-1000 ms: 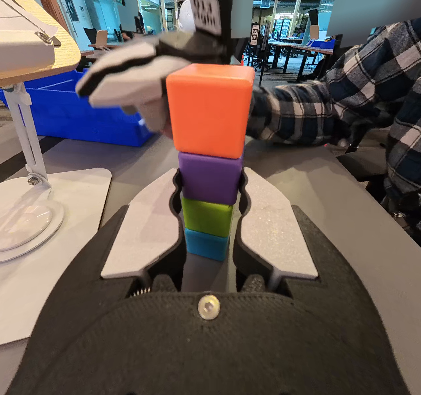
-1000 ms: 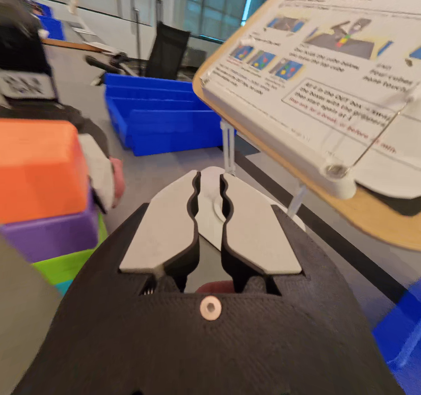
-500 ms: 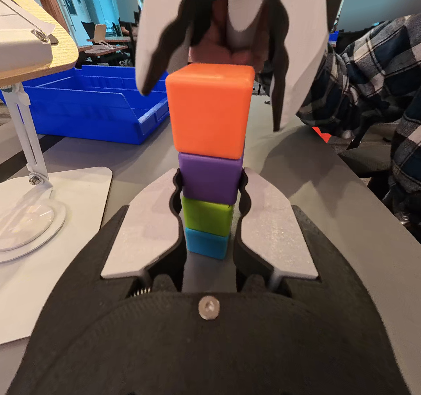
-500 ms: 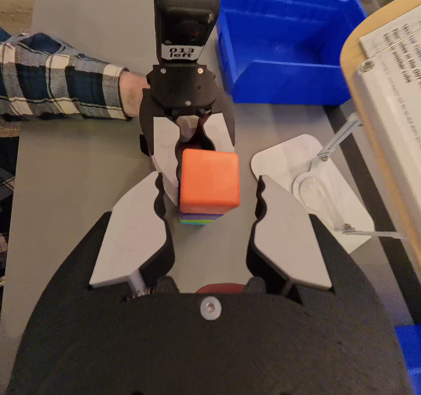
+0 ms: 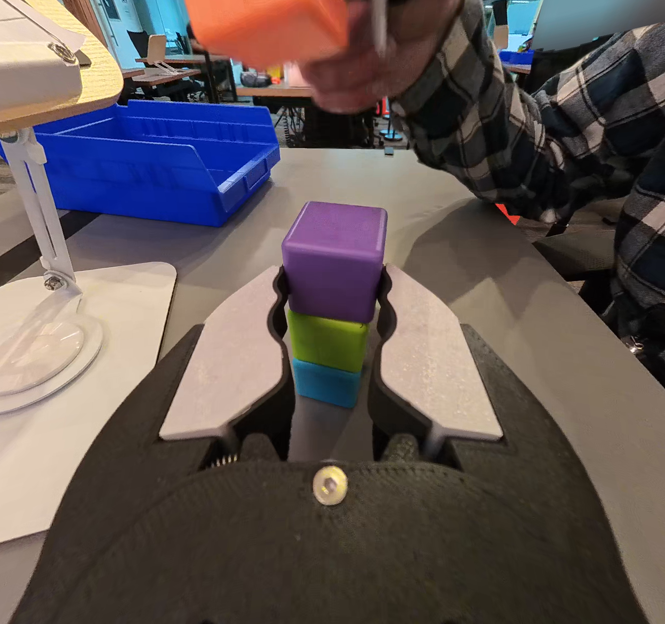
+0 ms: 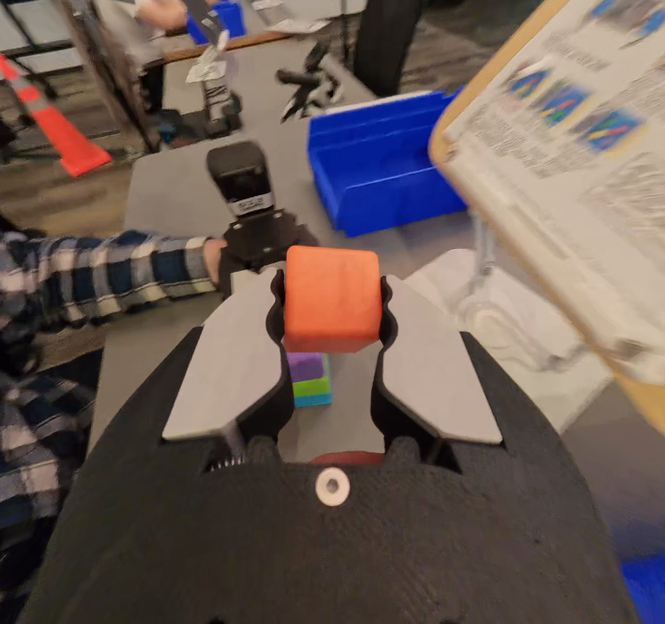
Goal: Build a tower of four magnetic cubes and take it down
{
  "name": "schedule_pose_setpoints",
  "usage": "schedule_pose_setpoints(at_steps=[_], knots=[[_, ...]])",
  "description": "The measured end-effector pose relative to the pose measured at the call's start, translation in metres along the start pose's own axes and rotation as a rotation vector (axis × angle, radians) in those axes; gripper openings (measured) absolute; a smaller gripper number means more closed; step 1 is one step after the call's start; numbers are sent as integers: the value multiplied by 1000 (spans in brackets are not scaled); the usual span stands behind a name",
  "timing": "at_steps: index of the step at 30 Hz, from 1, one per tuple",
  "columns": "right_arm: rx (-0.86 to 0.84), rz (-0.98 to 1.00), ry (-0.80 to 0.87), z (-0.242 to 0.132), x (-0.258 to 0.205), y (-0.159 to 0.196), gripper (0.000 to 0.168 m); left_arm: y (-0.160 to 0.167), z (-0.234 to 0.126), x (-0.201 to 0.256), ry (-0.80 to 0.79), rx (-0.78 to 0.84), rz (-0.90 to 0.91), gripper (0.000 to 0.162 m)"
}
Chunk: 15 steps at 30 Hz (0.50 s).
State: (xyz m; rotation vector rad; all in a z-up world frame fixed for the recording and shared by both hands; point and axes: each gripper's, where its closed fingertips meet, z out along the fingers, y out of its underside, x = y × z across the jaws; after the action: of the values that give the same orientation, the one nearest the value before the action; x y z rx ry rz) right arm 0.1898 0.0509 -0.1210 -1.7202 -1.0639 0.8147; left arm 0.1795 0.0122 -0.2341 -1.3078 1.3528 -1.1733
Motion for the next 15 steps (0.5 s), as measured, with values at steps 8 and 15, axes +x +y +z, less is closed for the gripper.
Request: schedule_pose_setpoints(at_steps=[8, 15], knots=[[101, 41, 688, -143, 188, -24, 51, 0, 0, 0, 6, 4, -7, 48], [-107, 258, 832, -146, 313, 61, 51, 0, 0, 1, 8, -3, 2, 48]])
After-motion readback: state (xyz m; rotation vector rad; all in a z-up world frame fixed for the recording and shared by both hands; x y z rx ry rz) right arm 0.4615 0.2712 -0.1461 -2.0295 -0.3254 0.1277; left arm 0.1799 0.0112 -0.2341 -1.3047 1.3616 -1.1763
